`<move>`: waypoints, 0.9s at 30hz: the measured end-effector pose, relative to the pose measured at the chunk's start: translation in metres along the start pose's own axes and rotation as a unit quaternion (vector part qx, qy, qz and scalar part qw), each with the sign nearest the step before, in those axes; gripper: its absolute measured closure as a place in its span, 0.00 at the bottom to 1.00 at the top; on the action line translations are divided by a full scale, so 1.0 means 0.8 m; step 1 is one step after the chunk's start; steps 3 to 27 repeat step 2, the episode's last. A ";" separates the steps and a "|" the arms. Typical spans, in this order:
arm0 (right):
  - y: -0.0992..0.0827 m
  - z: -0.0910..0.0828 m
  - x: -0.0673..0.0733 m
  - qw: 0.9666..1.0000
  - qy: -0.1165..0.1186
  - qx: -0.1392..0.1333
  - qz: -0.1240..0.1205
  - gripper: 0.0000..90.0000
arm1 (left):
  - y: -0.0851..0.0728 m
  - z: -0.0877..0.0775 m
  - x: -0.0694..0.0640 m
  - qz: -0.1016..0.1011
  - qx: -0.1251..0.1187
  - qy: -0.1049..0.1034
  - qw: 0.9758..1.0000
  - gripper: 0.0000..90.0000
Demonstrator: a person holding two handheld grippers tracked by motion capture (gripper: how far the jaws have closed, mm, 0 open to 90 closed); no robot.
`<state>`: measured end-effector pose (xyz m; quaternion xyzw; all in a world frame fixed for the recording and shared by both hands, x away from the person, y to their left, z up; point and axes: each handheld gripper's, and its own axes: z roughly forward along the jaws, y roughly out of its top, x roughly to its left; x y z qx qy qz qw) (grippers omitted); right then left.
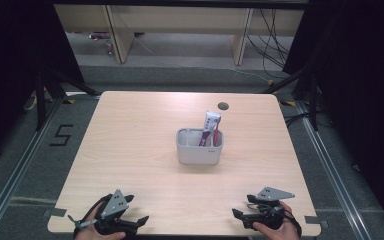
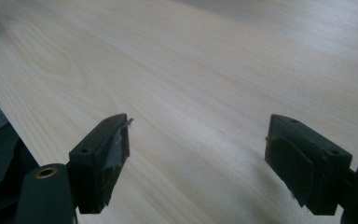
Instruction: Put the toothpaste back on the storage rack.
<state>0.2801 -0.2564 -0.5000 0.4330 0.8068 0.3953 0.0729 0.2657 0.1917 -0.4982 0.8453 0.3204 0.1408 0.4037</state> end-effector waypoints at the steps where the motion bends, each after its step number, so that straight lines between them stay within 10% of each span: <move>1: 0.000 0.000 0.000 1.000 0.000 0.000 -0.001 0.25 | -0.001 0.000 0.002 0.006 0.001 0.003 1.000 0.18; 27: 0.000 0.001 -0.001 1.000 0.001 -0.002 -0.008 0.25 | 0.000 0.000 0.002 0.007 0.004 0.004 1.000 0.18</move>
